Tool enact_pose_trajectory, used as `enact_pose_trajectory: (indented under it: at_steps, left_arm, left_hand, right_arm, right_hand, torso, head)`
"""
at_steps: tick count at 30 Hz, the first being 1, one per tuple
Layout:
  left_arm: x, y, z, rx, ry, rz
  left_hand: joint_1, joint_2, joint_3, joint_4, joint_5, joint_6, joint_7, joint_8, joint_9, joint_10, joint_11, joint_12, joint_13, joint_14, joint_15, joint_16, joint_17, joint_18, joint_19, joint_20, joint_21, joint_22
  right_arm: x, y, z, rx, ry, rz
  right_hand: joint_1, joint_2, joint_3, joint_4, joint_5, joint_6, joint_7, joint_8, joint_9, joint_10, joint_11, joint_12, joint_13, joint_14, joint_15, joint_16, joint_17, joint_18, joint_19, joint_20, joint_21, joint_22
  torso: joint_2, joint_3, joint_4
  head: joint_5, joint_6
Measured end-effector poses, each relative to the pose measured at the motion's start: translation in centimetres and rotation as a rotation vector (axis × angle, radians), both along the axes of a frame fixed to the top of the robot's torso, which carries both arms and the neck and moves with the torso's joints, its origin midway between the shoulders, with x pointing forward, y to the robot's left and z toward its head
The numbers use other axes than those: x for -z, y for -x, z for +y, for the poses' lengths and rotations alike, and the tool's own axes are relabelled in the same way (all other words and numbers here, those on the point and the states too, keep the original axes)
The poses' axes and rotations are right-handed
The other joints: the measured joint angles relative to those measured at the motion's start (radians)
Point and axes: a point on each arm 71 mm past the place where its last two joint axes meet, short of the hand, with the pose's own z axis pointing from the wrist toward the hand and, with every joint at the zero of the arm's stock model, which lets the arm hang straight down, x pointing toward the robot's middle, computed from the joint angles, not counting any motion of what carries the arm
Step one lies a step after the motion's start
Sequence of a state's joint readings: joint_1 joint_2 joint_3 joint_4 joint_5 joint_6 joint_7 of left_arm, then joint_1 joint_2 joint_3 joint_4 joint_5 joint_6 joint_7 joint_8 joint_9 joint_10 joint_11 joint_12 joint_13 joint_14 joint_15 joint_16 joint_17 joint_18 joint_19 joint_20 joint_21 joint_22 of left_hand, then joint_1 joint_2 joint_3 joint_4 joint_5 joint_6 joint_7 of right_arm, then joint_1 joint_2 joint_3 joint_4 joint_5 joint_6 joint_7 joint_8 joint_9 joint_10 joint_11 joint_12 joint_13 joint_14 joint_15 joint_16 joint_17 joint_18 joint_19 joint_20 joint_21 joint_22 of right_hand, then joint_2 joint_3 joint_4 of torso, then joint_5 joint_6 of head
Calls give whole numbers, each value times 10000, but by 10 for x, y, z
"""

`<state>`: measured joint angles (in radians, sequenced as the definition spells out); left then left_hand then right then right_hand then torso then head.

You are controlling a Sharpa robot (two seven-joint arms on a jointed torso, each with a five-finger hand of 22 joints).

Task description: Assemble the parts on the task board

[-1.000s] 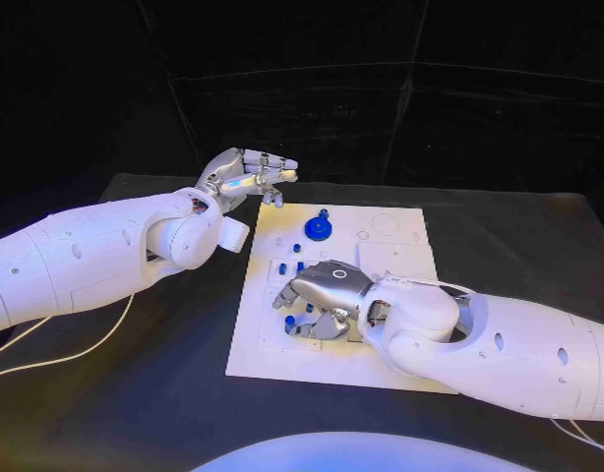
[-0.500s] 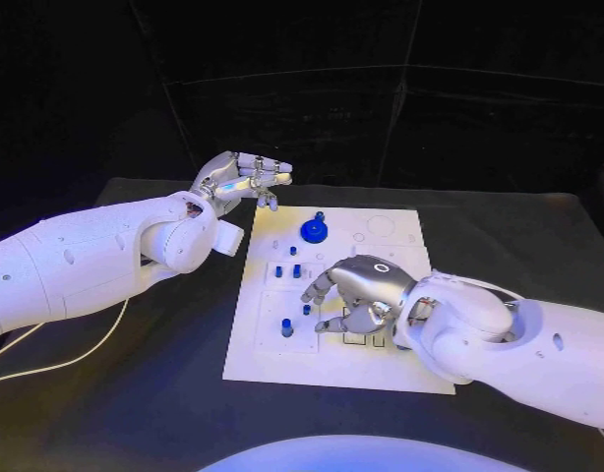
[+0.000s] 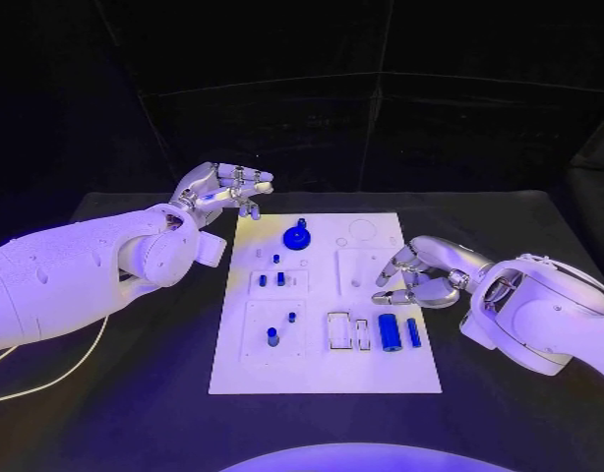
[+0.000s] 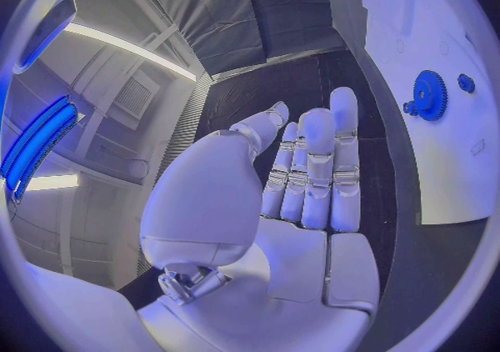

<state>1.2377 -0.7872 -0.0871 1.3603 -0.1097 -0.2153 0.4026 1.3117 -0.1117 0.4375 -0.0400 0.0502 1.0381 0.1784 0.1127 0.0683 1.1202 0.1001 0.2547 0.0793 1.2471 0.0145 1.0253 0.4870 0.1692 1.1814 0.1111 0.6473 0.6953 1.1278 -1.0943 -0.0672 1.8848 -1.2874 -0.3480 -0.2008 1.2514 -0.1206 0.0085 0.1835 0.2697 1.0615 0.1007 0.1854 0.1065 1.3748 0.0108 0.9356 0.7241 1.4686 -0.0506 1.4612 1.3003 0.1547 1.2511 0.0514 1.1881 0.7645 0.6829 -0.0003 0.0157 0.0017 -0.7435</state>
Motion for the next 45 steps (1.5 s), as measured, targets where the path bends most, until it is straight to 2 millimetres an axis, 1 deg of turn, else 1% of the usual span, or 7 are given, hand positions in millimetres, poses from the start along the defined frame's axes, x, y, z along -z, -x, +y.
enact_pose_trajectory:
  at_steps: [2, 3, 8, 13, 27, 39, 45]
  left_arm:
    - [1, 0, 0, 5, -9, 10]
    - [1, 0, -1, 11, -13, 17]
    - [2, 0, -1, 26, -23, 35]
    - [3, 1, -1, 27, -36, 66]
    - [4, 1, 2, -14, -60, 82]
    - [5, 2, 3, -27, -65, 92]
    - [5, 2, 3, -30, -66, 98]
  left_hand:
    - [0, 0, 0, 0, 0, 0, 0, 0, 0, 0, 0, 0, 0, 0, 0, 0, 0, 0, 0, 0, 0, 0]
    - [0, 0, 0, 0, 0, 0, 0, 0, 0, 0, 0, 0, 0, 0, 0, 0, 0, 0, 0, 0, 0, 0]
    - [0, 0, 0, 0, 0, 0, 0, 0, 0, 0, 0, 0, 0, 0, 0, 0, 0, 0, 0, 0, 0, 0]
    - [0, 0, 0, 0, 0, 0, 0, 0, 0, 0, 0, 0, 0, 0, 0, 0, 1, 0, 0, 0, 0, 1]
    - [0, 0, 0, 0, 0, 0, 0, 0, 0, 1, 0, 0, 0, 1, 0, 0, 2, -1, 0, 0, 0, 1]
    - [0, 0, 1, 0, 0, 0, 0, 0, 0, 1, 0, 0, -1, 1, 1, 0, 2, 0, 0, 0, 0, 2]
    - [45, 45, -18, -19, 0, 0, 0, 0, 0, 1, 0, 48, 9, 1, 0, 0, 2, 0, 0, 0, 0, -16]
  right_arm:
    - [1, 0, -9, 400, 191, 230]
    - [2, 0, -13, 622, 327, 358]
    - [8, 3, -22, 1178, 885, 771]
    - [15, 6, -23, 1346, 1438, 1004]
    - [38, 13, -13, 1148, 2340, 1227]
    - [50, 15, -1, 841, 2660, 1296]
    - [54, 16, 5, 743, 2671, 1192]
  right_hand:
    - [-109, 64, -424, 310, -320, -12, -12, 142, 92, 164, 12, 1480, 1825, -35, -35, 159, 77, -156, 23, -17, 77, 173]
    - [-110, 64, -610, 472, -393, -55, -55, 216, 143, 190, 17, 1970, 2440, -35, -35, 202, 78, -156, 57, -50, 124, 231]
    - [-267, 37, -1215, 1045, -496, -61, -61, 473, 322, 190, 17, 2902, 3700, -35, -34, 278, 78, -154, 92, -15, 152, 354]
    - [-321, 91, -1441, 1082, -348, -98, -98, 636, 452, 209, -3, 3243, 4224, -35, -34, 278, 77, -153, 92, -15, 197, 410]
    - [-531, 170, -1713, 1107, -347, -129, -129, 1007, 689, 368, -18, 3627, 4902, -35, -34, 363, 75, -151, 126, -50, 236, 520]
    - [-623, 154, -1713, 1107, -347, -129, -129, 1106, 788, 404, -55, 3665, 4994, -35, -33, 363, 74, -150, 126, -50, 277, 553]
    - [-511, 266, -1713, 1107, 236, -139, -207, 1315, 991, 404, -56, 3693, 5094, -12, -84, 398, 74, -151, 126, -50, 278, 581]
  torso:
    - [-6, 6, -26]
    - [-7, 12, -35]
    - [-13, 24, -52]
    - [-16, 14, -50]
    - [-7, 0, -36]
    - [-1, 5, -45]
    - [-1, 0, -45]
  head:
    - [-36, 1]
    - [-47, 1]
    - [-120, -7]
    - [-163, 19]
    - [-129, 5]
    - [-164, -15]
    - [-174, -27]
